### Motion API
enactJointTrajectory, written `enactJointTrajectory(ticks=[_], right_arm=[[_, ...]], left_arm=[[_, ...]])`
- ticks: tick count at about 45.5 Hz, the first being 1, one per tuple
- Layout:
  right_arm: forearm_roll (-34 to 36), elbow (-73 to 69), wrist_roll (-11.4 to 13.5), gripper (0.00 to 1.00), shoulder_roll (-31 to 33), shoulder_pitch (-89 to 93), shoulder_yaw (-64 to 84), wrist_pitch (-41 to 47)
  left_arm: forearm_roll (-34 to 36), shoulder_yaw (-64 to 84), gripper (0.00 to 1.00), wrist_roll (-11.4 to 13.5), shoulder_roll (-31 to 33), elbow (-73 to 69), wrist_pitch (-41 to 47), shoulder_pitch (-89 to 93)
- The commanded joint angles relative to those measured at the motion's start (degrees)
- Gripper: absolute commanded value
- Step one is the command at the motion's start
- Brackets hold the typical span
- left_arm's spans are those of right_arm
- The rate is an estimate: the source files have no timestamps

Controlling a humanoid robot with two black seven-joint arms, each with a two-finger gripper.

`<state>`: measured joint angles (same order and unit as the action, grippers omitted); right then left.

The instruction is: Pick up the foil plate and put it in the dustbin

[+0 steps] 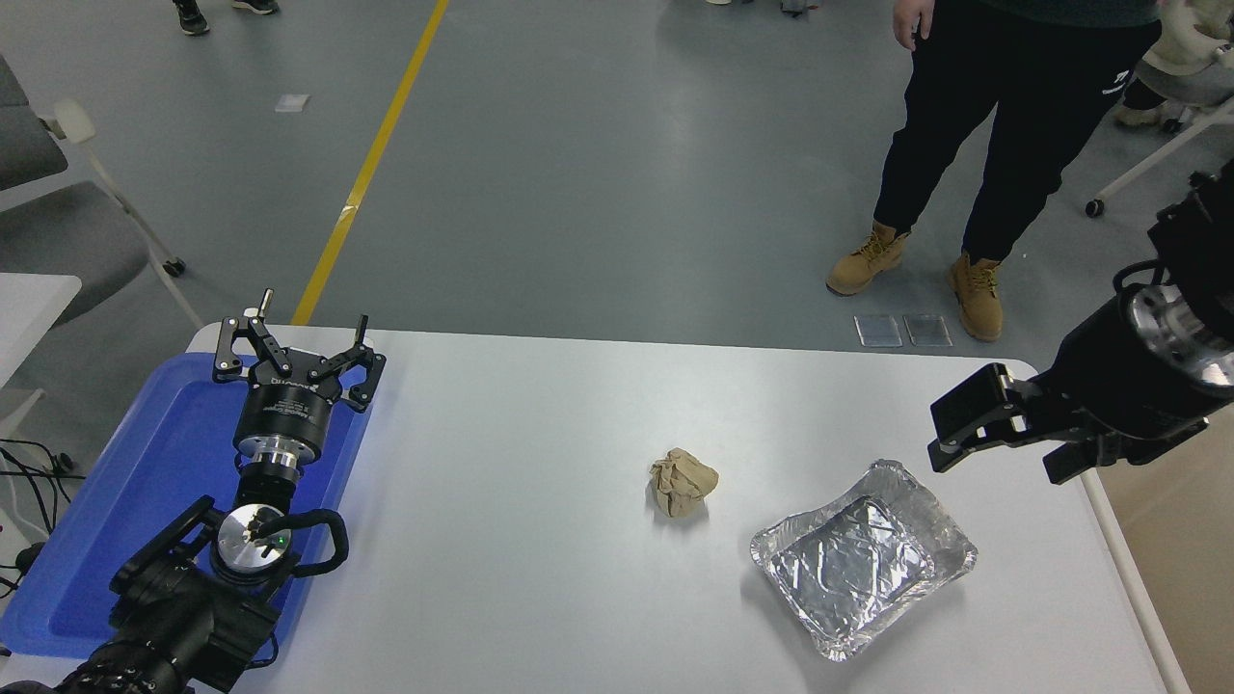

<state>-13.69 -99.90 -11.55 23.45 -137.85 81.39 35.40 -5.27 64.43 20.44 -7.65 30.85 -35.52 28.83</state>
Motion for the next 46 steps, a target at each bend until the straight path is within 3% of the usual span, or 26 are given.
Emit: enactJointTrajectory(ticks=[1,30,46], right_arm=[[-0.02,0.14,0.03,1.00,0.11,0.82,-0.09,-0.68],[-0.11,1.90,-0.06,1.00,0.46,4.87,-1.85,-1.65],[-0.72,5.67,0.21,1.00,8.45,12.24,-2.72,-3.40]], left_arm=[[0.09,0.00,1.00,0.04,0.00,0.00,0.01,0.00],[0.00,0.00,1.00,0.04,0.00,0.00,0.01,0.00],[0.00,0.00,1.00,0.04,0.00,0.00,0.01,0.00]])
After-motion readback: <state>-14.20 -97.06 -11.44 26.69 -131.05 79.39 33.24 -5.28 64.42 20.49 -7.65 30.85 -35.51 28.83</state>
